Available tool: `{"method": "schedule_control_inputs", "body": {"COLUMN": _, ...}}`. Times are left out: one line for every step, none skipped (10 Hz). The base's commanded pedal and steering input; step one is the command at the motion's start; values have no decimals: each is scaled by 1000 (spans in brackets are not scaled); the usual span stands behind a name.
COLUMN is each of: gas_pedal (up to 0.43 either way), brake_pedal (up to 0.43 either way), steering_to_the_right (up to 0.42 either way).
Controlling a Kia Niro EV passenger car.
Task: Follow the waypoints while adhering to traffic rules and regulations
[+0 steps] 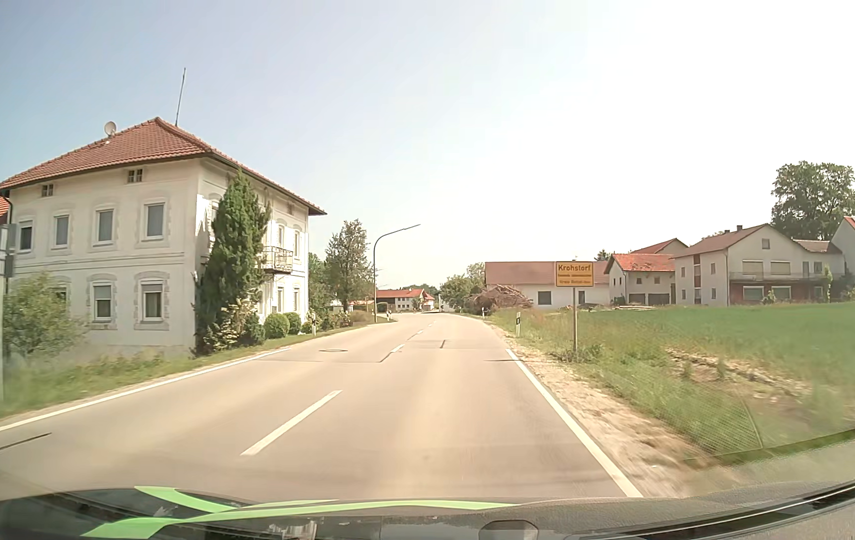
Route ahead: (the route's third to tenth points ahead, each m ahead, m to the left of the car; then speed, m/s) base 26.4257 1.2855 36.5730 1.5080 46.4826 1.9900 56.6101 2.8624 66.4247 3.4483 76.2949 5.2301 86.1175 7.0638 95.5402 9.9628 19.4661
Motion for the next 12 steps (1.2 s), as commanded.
{"method": "schedule_control_inputs", "body": {"gas_pedal": 0, "brake_pedal": 0, "steering_to_the_right": -1}}
{"method": "schedule_control_inputs", "body": {"gas_pedal": 0, "brake_pedal": 0, "steering_to_the_right": -1}}
{"method": "schedule_control_inputs", "body": {"gas_pedal": 0, "brake_pedal": 0, "steering_to_the_right": -1}}
{"method": "schedule_control_inputs", "body": {"gas_pedal": 0, "brake_pedal": 0, "steering_to_the_right": -1}}
{"method": "schedule_control_inputs", "body": {"gas_pedal": 0, "brake_pedal": 0, "steering_to_the_right": -1}}
{"method": "schedule_control_inputs", "body": {"gas_pedal": 0, "brake_pedal": 0, "steering_to_the_right": -1}}
{"method": "schedule_control_inputs", "body": {"gas_pedal": 0, "brake_pedal": 0, "steering_to_the_right": -1}}
{"method": "schedule_control_inputs", "body": {"gas_pedal": 0, "brake_pedal": 0, "steering_to_the_right": -1}}
{"method": "schedule_control_inputs", "body": {"gas_pedal": 0, "brake_pedal": 0, "steering_to_the_right": -1}}
{"method": "schedule_control_inputs", "body": {"gas_pedal": 8, "brake_pedal": 0, "steering_to_the_right": -3}}
{"method": "schedule_control_inputs", "body": {"gas_pedal": 47, "brake_pedal": 0, "steering_to_the_right": -5}}
{"method": "schedule_control_inputs", "body": {"gas_pedal": 47, "brake_pedal": 0, "steering_to_the_right": -6}}
